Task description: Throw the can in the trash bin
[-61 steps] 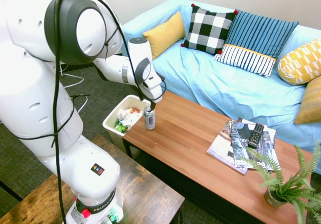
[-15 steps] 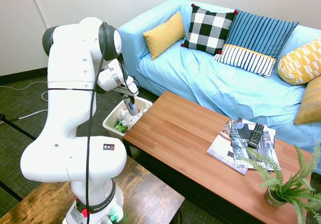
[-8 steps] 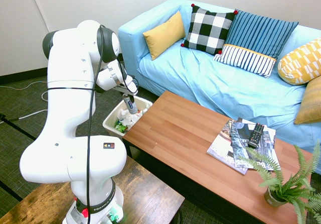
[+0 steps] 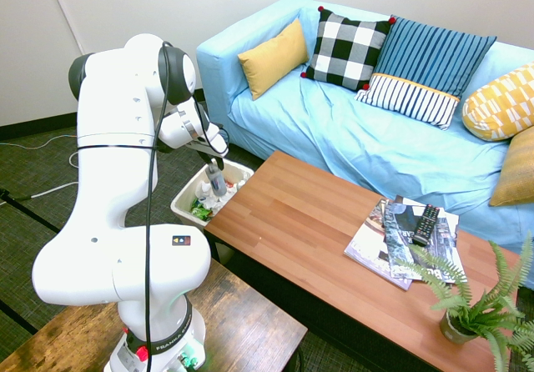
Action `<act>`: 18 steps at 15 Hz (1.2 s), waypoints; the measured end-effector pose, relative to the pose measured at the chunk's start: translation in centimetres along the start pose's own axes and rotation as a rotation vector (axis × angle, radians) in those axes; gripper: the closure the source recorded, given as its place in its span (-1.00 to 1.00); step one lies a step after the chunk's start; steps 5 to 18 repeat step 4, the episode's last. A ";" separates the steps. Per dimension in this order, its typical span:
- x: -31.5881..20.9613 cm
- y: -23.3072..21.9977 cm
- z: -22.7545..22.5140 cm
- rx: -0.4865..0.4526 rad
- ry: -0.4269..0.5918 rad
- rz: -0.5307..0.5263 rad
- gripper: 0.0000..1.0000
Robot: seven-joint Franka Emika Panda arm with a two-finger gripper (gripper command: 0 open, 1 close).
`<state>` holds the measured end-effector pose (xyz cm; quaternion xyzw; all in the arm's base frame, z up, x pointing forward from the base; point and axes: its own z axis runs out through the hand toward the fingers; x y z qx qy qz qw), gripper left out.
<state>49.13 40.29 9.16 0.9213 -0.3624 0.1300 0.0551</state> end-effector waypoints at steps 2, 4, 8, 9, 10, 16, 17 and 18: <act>-0.3 -0.1 -0.1 0.000 0.002 -0.004 -1.00; -0.4 -0.2 -0.2 0.002 0.003 -0.006 -1.00; -0.4 -0.2 -0.2 0.002 0.003 -0.006 -1.00; -0.4 -0.2 -0.2 0.002 0.003 -0.006 -1.00; -0.4 -0.2 -0.2 0.002 0.003 -0.006 -1.00; -0.4 -0.2 -0.2 0.002 0.003 -0.006 -1.00; -0.4 -0.2 -0.2 0.002 0.003 -0.006 -1.00; -0.4 -0.2 -0.2 0.002 0.003 -0.006 -1.00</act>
